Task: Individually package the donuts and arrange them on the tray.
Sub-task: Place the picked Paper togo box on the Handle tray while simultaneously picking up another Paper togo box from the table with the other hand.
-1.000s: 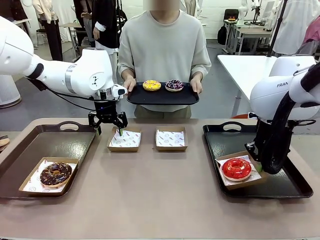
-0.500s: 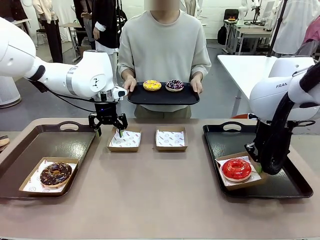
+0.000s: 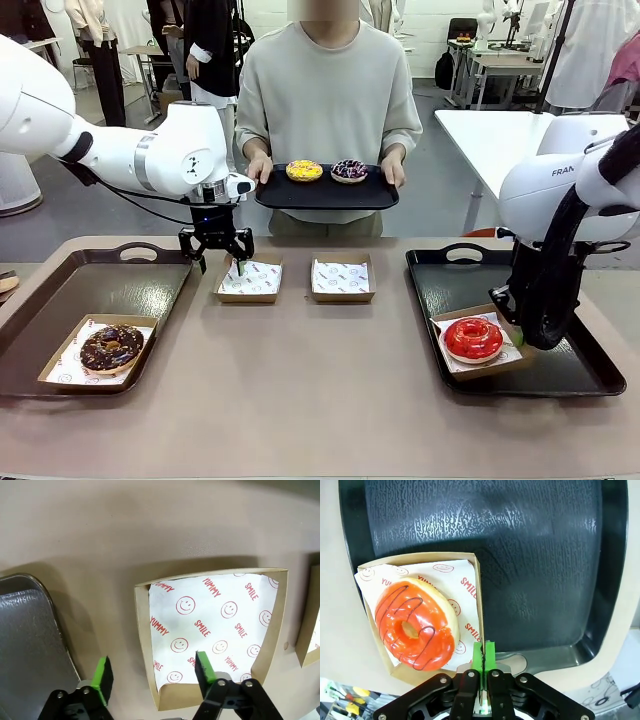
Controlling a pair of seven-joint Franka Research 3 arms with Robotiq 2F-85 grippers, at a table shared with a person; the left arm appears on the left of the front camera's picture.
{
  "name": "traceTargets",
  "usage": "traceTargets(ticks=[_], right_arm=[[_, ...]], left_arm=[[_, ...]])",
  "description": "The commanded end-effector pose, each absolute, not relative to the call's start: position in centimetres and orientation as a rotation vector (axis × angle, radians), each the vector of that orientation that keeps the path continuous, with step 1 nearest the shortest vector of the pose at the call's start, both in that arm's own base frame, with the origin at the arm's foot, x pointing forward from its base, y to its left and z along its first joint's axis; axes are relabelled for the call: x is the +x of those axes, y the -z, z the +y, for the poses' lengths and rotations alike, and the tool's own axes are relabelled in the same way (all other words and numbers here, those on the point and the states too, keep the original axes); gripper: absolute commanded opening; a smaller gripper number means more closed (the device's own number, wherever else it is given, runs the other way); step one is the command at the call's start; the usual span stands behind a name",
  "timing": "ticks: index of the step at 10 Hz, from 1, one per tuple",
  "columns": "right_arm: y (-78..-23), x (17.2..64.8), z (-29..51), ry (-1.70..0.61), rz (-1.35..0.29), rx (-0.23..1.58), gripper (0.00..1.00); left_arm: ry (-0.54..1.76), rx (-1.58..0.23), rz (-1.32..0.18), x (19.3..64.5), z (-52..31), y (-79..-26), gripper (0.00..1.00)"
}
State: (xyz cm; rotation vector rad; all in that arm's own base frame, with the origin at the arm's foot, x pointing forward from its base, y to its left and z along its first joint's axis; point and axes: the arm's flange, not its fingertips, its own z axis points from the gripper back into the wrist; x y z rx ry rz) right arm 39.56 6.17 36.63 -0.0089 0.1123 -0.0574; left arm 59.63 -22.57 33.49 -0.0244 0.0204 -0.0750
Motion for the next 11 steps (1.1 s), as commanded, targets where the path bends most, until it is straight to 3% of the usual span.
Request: traceTargets(ticks=[1, 2, 3, 4, 5, 6, 11], right_arm=[[-36.26, 39.77, 6.14, 0.044, 0.116, -0.008, 0.61], [-36.26, 39.77, 6.13, 0.044, 0.118, -0.004, 1.00], [-36.27, 39.80, 6.12, 0.044, 0.118, -0.001, 0.64], [-36.22, 39.83, 6.09, 0.045, 0.119, 0.002, 1.00], [-36.21, 39.82, 6.05, 0.046, 0.120, 0.005, 1.00], [-36.18, 39.84, 6.03, 0.048, 0.121, 0.008, 1.00], [-36.50, 39.71, 5.78, 0.050, 0.125, 0.040, 1.00]], left_arm=[[0.049, -0.001, 0.031, 60.22, -22.97, -33.65, 0.31], [0.050, 0.000, 0.030, 60.26, -22.96, -33.73, 0.00], [0.052, 0.002, 0.030, 60.28, -22.99, -33.81, 0.00], [0.051, 0.005, 0.029, 60.29, -22.97, -33.85, 0.00], [0.052, 0.006, 0.030, 60.31, -22.98, -33.86, 0.05], [0.050, 0.006, 0.032, 60.35, -22.99, -33.82, 0.00], [0.038, 0.010, 0.041, 60.53, -22.92, -33.68, 0.00]])
